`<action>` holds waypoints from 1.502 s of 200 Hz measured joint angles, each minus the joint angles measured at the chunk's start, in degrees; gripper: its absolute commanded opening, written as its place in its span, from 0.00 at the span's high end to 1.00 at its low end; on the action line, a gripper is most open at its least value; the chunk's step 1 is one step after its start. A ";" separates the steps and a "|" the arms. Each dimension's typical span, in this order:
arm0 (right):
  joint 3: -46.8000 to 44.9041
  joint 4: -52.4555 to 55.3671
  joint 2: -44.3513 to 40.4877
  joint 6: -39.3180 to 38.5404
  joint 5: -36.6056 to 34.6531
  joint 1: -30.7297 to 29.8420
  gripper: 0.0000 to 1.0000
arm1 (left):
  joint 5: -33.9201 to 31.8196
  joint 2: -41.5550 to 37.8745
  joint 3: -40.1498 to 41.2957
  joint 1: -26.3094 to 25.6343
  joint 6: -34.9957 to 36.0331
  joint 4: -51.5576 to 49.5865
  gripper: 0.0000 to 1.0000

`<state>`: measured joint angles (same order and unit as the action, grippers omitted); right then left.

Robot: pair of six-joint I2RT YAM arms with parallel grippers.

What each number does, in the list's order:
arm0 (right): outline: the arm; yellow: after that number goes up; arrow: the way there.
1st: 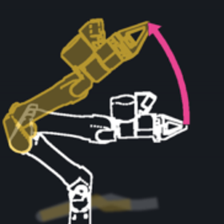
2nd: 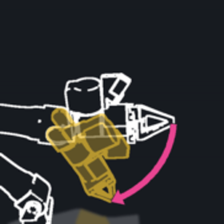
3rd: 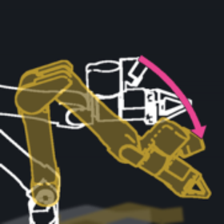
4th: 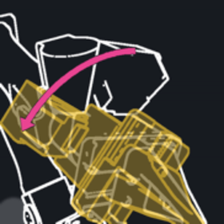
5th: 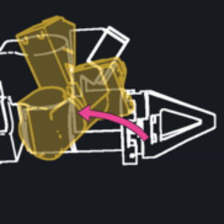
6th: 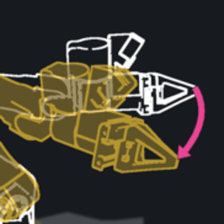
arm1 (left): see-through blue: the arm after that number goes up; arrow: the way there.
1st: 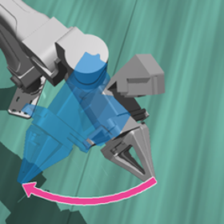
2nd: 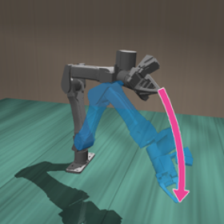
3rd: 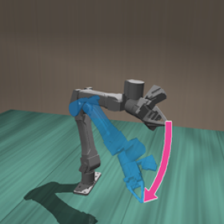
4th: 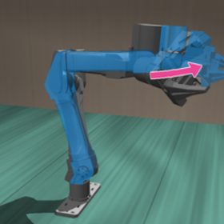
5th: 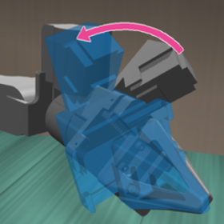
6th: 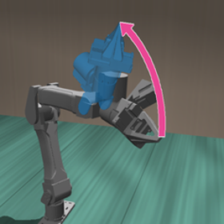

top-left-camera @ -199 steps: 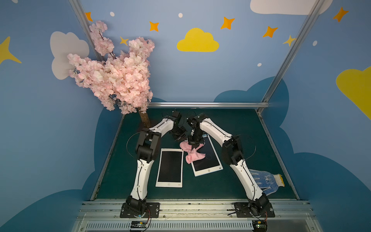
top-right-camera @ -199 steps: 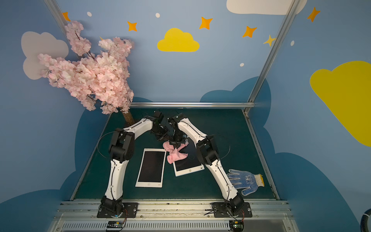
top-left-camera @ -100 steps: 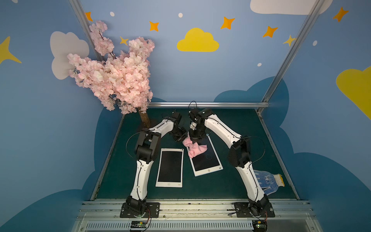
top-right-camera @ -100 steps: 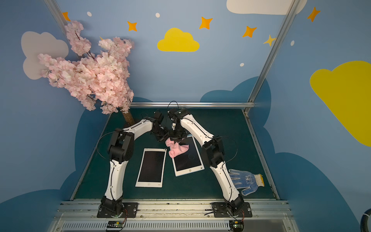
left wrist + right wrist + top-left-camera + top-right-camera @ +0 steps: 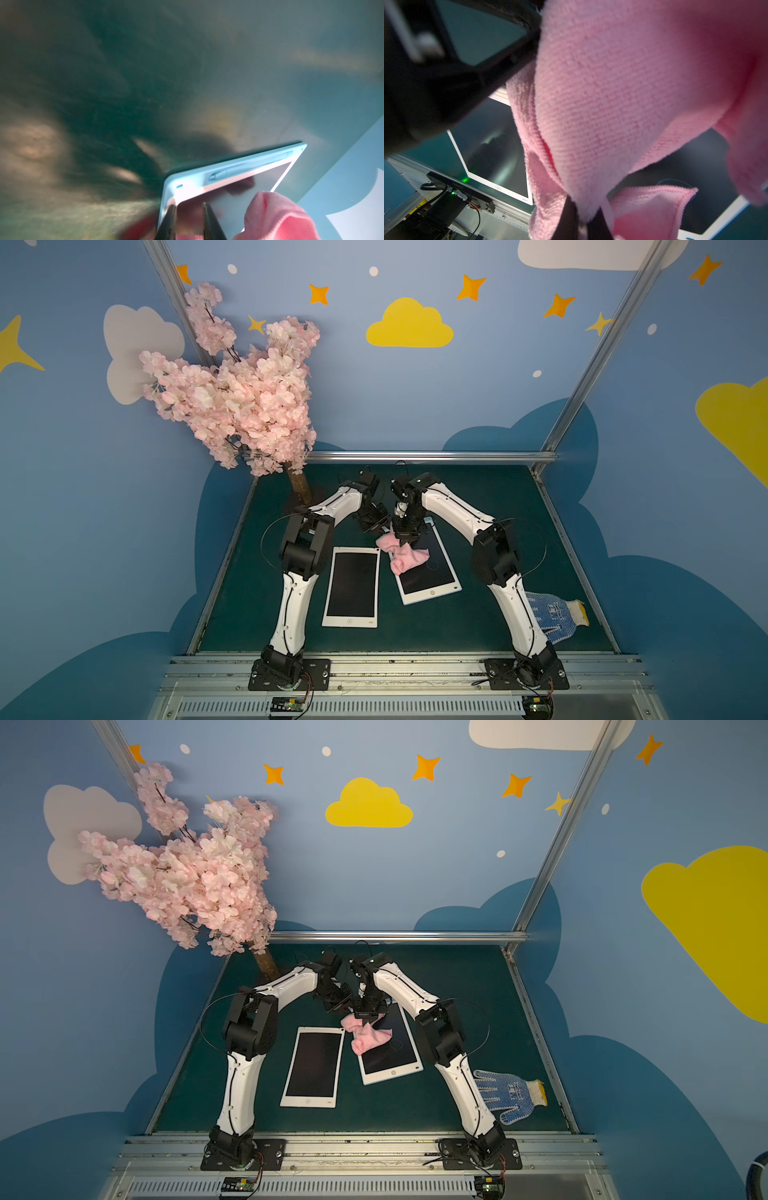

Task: Wipe the drawing tablet
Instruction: Wipe the dirt from the drawing tablet.

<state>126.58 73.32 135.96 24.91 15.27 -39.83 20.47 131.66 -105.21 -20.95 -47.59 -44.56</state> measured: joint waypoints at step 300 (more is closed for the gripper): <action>19.19 2.40 13.77 9.44 7.91 1.38 1.00 | -3.91 3.28 -5.95 3.17 0.90 -3.02 0.81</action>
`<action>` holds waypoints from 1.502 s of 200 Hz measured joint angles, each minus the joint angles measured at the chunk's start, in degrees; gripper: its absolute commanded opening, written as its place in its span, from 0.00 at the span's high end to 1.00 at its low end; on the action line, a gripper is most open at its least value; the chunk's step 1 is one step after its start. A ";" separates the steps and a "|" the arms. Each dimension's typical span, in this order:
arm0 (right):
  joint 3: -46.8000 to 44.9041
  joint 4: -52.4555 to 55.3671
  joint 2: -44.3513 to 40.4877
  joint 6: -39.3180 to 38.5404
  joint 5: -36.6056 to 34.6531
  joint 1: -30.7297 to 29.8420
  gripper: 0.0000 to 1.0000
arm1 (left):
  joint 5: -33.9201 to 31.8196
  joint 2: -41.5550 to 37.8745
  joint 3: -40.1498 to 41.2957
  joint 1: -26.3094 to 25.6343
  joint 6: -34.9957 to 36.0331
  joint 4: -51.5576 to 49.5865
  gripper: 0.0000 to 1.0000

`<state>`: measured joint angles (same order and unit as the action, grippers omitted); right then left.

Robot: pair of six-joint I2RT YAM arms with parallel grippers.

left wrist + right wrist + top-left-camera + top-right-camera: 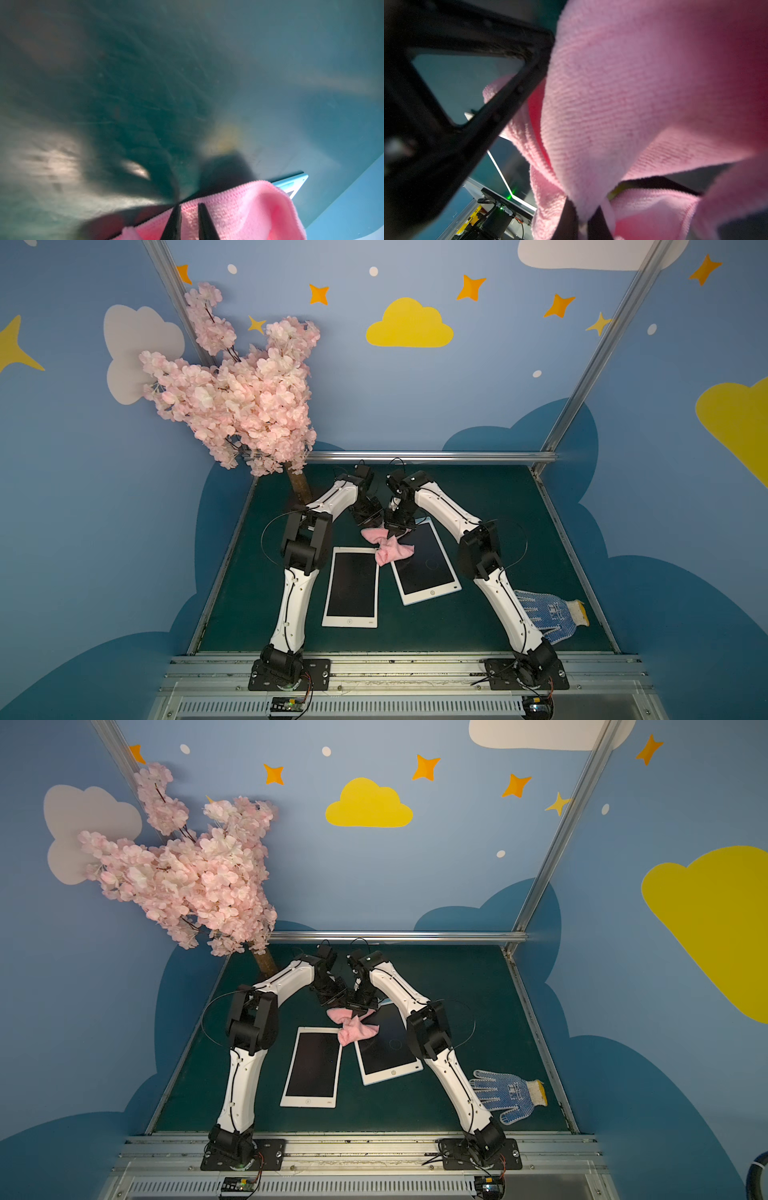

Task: Wipe the drawing tablet
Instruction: Wipe the dirt from the drawing tablet.

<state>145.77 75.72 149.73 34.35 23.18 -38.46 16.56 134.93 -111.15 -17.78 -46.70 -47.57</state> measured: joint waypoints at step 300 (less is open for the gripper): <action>-39.28 4.59 -21.59 -2.12 -2.14 -6.40 1.00 | 3.78 -0.02 -1.53 -1.84 0.00 0.04 0.84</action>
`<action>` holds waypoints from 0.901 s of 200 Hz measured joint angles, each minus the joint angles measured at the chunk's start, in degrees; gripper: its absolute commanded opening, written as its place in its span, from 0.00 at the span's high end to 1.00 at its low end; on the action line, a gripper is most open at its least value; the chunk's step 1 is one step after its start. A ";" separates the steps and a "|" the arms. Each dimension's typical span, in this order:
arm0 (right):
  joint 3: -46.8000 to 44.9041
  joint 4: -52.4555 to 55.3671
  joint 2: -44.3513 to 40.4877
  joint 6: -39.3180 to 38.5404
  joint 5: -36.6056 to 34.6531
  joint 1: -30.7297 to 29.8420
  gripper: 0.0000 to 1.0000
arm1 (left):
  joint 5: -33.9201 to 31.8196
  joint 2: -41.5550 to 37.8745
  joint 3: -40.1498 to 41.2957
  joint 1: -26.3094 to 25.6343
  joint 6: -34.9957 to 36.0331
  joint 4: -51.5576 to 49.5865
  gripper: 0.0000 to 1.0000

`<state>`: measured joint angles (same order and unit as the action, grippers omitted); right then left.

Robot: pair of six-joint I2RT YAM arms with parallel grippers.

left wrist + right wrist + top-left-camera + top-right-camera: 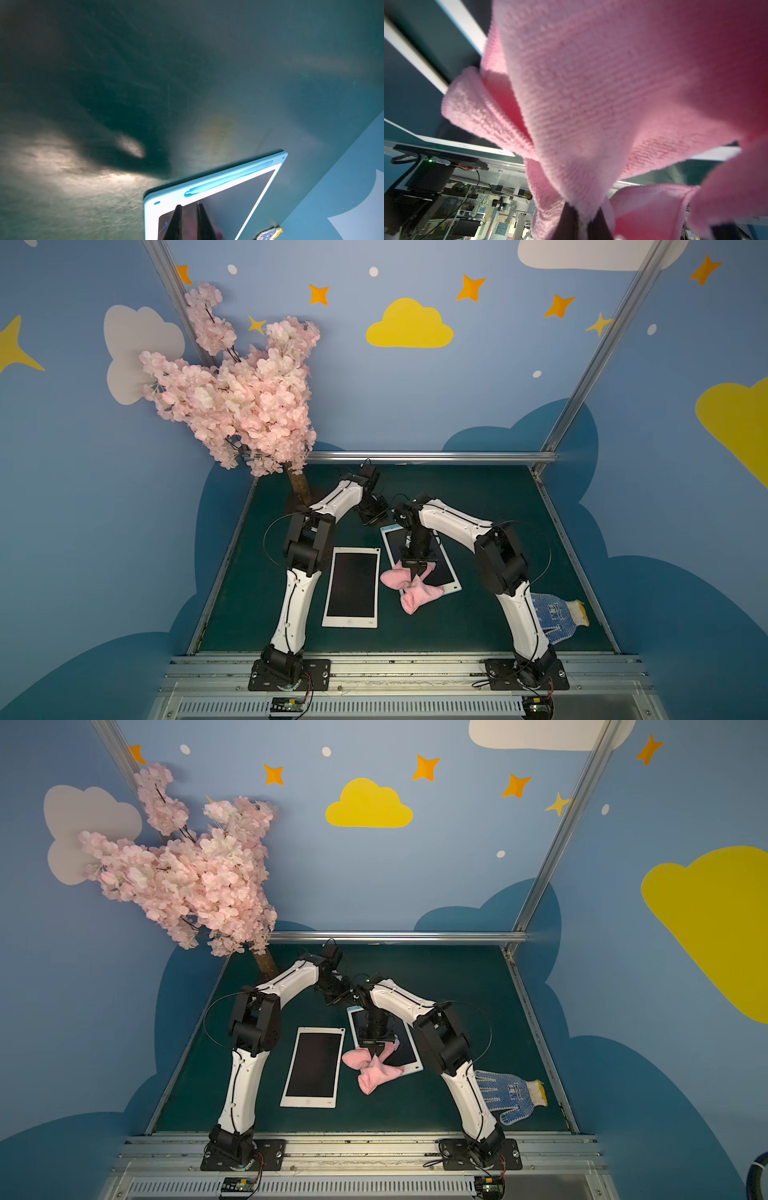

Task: Wipe the drawing tablet
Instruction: Wipe the dirt from the drawing tablet.

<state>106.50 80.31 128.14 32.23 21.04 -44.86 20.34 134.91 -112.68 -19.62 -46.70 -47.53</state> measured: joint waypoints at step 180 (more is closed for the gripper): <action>-14.69 -8.79 -6.60 2.23 -0.85 -2.99 1.00 | 2.60 -0.44 4.17 -2.12 0.04 2.21 0.84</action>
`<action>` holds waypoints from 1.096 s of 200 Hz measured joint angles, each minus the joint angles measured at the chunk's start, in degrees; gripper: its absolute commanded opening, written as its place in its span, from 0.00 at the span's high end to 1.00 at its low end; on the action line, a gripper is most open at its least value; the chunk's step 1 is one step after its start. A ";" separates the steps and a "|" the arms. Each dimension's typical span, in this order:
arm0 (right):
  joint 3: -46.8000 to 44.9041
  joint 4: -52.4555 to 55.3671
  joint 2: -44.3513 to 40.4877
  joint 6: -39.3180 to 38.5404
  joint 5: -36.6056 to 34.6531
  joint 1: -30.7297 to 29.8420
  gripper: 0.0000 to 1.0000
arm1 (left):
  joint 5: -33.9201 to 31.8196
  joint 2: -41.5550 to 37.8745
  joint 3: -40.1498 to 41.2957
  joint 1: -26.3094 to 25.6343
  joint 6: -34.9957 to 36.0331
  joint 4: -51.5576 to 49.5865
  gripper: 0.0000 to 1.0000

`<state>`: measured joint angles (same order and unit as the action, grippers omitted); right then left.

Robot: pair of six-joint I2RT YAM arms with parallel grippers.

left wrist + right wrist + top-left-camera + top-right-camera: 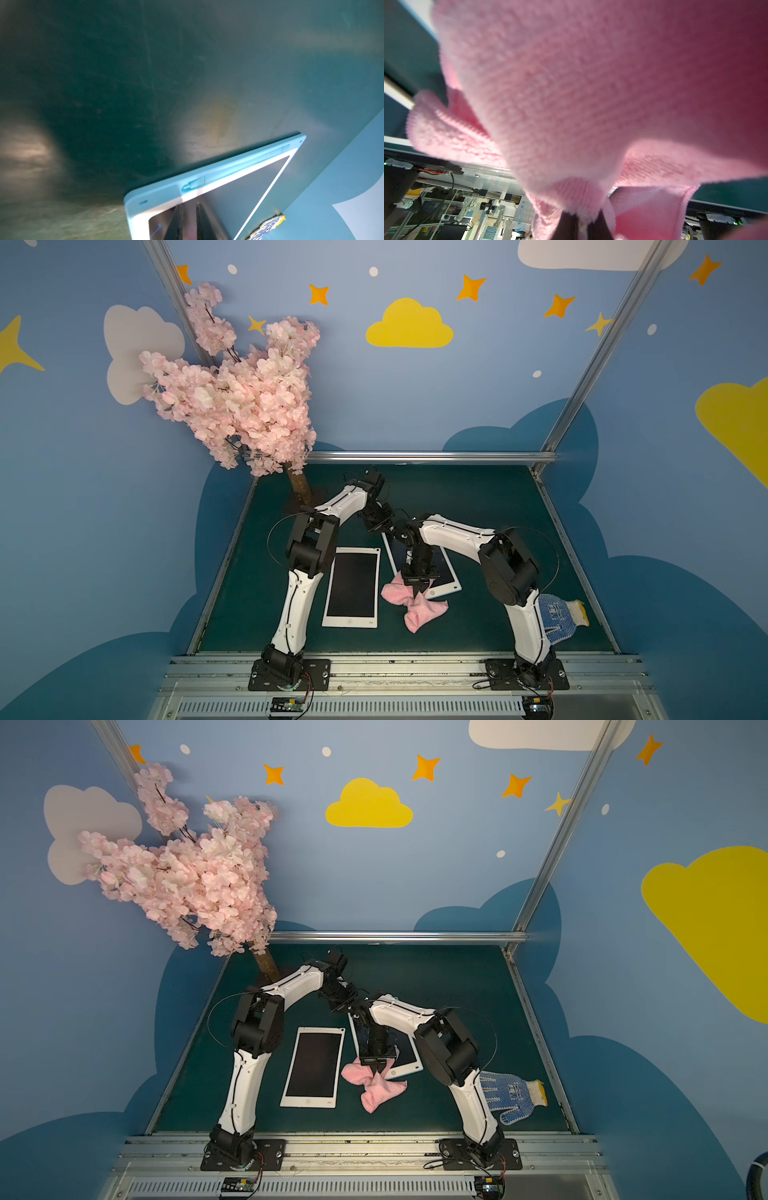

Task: Wipe the drawing tablet
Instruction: Wipe the dirt from the drawing tablet.

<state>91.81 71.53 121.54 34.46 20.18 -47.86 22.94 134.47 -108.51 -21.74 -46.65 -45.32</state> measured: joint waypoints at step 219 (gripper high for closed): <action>0.48 -0.33 -3.41 -2.73 -6.14 12.09 1.00 | 0.68 -0.02 0.44 -0.44 0.15 0.42 0.85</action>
<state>92.29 71.20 118.13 31.73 14.04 -35.77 23.62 134.45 -108.07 -22.17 -46.50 -44.91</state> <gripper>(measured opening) 0.053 0.156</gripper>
